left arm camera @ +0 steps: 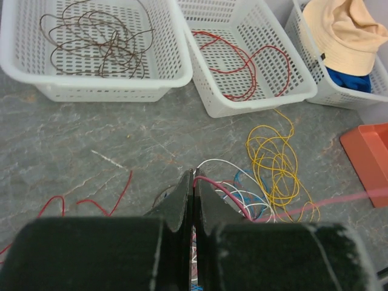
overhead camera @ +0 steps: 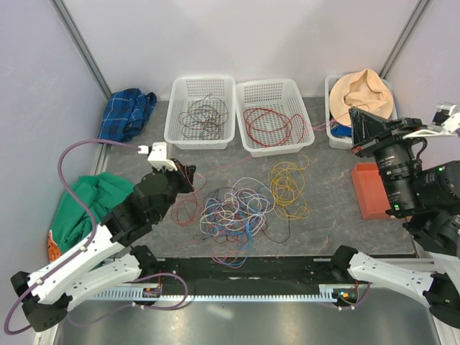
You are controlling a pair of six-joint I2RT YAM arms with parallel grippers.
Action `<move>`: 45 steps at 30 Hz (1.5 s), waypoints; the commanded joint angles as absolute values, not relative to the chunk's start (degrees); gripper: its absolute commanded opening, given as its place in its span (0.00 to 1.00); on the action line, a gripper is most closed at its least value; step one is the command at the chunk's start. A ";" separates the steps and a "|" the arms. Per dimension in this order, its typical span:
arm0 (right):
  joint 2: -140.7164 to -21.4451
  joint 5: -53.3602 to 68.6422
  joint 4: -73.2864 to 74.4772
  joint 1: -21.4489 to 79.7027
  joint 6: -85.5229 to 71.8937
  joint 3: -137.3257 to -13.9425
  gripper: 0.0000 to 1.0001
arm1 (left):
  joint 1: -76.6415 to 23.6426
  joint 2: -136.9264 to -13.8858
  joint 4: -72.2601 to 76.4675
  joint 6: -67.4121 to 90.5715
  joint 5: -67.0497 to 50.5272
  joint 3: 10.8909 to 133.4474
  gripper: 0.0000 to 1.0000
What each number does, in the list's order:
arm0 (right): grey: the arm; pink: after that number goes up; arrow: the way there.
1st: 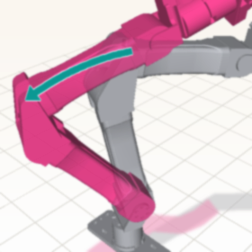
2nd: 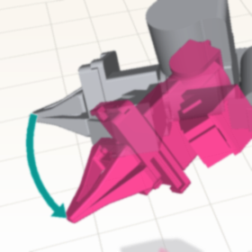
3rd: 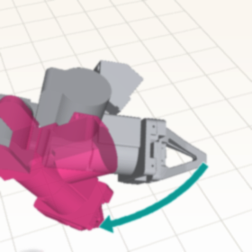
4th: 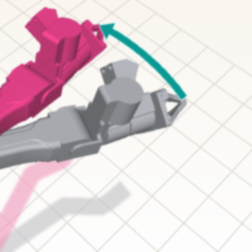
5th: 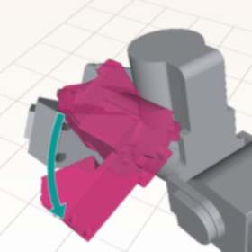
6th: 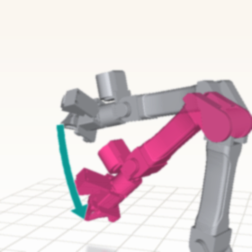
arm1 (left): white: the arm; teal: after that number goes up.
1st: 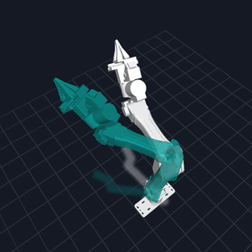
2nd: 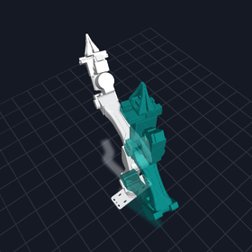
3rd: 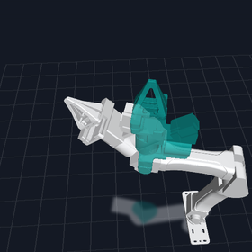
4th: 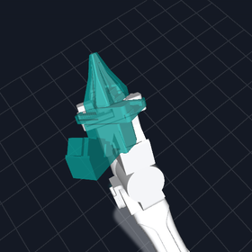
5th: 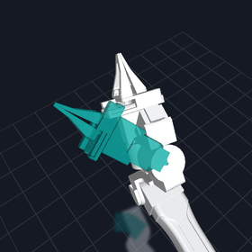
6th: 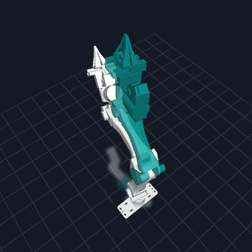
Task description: Untangle the cables
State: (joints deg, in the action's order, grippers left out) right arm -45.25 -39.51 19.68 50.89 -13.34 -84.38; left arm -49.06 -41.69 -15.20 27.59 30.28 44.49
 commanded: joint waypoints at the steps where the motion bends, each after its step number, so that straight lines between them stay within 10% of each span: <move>1: -45.26 -39.21 22.06 50.98 -11.34 -87.01 0.00 | -48.08 -38.41 -13.54 31.12 32.87 45.17 0.02; 11: -44.91 -28.13 25.84 51.06 -18.10 -76.21 0.04 | -48.08 -46.93 -8.18 24.45 25.58 63.53 0.02; 14: -45.26 -24.35 26.80 51.06 -18.28 -74.27 0.51 | -48.08 -50.79 -6.16 22.25 23.48 70.03 0.02; 18: -46.06 -22.94 27.69 50.98 -18.02 -73.83 0.75 | -48.08 -56.42 -6.06 20.66 20.75 79.00 0.02; 45: -57.64 4.66 -3.69 50.98 -16.44 -56.78 0.79 | -48.08 -76.46 -11.07 24.34 1.85 108.19 0.02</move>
State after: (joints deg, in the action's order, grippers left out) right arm -55.79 2.74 5.65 50.89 -16.32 -58.08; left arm -48.23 -76.09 -11.00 22.92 4.16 105.78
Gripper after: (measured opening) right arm 0.787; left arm 0.026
